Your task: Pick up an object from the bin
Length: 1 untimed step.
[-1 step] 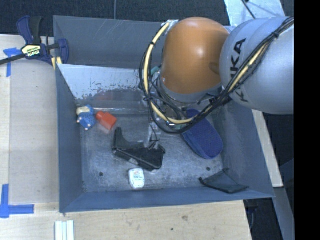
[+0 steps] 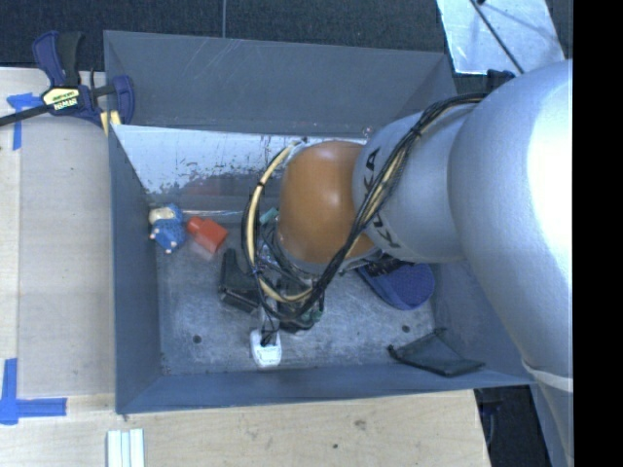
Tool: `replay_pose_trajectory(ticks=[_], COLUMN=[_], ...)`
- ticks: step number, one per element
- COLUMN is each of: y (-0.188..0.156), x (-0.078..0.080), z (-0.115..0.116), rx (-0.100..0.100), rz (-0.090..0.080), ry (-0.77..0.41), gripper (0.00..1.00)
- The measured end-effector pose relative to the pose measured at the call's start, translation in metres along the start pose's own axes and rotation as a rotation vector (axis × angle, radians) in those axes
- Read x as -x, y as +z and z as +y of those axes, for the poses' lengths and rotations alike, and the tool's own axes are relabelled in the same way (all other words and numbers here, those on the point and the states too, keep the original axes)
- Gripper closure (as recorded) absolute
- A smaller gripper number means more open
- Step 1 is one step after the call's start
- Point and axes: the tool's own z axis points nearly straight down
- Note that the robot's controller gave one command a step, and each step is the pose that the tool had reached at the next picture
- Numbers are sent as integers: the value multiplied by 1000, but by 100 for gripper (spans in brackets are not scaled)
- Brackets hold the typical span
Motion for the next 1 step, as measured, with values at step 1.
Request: replay_pose_trajectory(ticks=[1], y=[-31], x=[-5], z=[8], rx=[1], rz=[-17], ry=[155], gripper=[0])
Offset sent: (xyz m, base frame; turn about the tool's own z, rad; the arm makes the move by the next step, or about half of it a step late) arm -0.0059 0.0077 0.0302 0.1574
